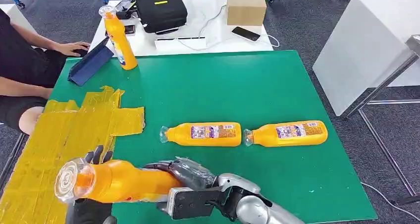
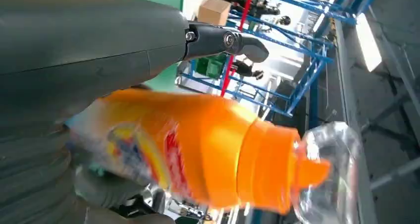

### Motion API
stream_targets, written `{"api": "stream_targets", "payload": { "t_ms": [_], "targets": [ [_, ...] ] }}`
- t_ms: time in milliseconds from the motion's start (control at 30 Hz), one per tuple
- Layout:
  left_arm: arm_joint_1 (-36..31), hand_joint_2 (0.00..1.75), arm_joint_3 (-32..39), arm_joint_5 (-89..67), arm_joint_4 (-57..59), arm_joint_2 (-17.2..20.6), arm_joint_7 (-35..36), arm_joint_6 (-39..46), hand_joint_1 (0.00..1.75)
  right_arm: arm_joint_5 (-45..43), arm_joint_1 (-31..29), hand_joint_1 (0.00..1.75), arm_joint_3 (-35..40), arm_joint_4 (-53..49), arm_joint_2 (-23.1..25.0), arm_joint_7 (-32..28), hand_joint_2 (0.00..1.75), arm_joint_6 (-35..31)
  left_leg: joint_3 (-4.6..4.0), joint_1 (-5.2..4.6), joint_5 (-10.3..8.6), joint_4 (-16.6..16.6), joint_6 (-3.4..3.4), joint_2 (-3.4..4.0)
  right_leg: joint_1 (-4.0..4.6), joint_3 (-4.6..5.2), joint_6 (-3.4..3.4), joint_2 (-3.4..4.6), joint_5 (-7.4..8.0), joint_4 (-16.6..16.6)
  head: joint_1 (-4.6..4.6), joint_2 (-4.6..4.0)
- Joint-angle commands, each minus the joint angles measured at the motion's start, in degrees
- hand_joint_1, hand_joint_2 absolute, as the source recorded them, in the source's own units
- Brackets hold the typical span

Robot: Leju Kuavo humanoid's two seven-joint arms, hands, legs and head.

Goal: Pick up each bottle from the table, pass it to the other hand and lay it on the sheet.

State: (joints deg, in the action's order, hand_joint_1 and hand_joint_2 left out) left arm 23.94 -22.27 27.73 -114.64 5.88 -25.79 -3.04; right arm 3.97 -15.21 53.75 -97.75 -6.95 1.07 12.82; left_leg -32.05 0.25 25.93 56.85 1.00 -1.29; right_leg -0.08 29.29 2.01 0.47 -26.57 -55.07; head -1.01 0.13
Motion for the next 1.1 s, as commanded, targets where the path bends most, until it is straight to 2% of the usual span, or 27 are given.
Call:
{"api": "stream_targets", "payload": {
  "t_ms": [33,333,533,667,933,1100],
  "targets": [
    [-5.1,1.75,-5.0,-3.9,5.5,3.5,-2.4,-0.7,0.00,-10.2,-5.0,1.75,6.6,7.7,-1.4,-2.2,1.75,6.0,0.15,-0.01,-0.03,-0.1,-0.02,0.10,0.00,-0.15,0.00,-0.02,0.03,0.1,0.00,0.00],
    [-5.5,1.75,-5.6,-4.0,5.7,4.0,-2.5,-1.0,0.00,-11.6,-6.0,1.75,8.2,7.7,-1.8,-2.2,1.75,7.7,0.13,0.00,-0.01,-0.1,-0.03,0.12,0.01,-0.12,-0.01,0.01,0.02,0.1,0.00,0.00],
    [-5.9,1.75,-5.8,-3.6,6.1,4.4,-2.5,-1.8,0.00,-11.1,-7.8,1.75,11.9,8.8,-1.2,-1.9,1.75,9.2,0.13,0.00,0.00,-0.1,-0.03,0.17,0.01,-0.10,-0.01,0.06,0.02,0.1,0.00,0.00],
    [-6.8,1.75,-8.7,-0.9,7.1,7.0,-0.3,-6.3,0.00,-10.9,-8.5,1.75,12.5,9.4,-1.8,-2.3,1.75,9.2,0.09,-0.03,-0.02,-0.1,-0.01,0.08,-0.02,-0.07,0.00,0.00,0.01,0.0,0.00,0.00],
    [-6.7,1.75,-8.7,-0.9,7.4,7.3,-0.4,-6.5,0.00,-10.9,-8.6,1.75,12.4,9.4,-2.0,-2.5,1.75,9.3,0.14,0.00,0.00,-0.1,-0.03,0.17,0.01,-0.13,-0.01,0.02,0.01,0.1,0.02,0.00],
    [-7.3,1.75,-10.8,2.0,9.0,10.1,0.1,-11.3,0.00,-10.6,-9.8,1.75,12.9,9.7,-2.9,-3.6,1.75,11.1,0.09,-0.04,-0.01,-0.1,-0.02,0.10,-0.03,-0.07,0.00,0.02,0.01,0.0,0.02,0.00]
  ]
}}
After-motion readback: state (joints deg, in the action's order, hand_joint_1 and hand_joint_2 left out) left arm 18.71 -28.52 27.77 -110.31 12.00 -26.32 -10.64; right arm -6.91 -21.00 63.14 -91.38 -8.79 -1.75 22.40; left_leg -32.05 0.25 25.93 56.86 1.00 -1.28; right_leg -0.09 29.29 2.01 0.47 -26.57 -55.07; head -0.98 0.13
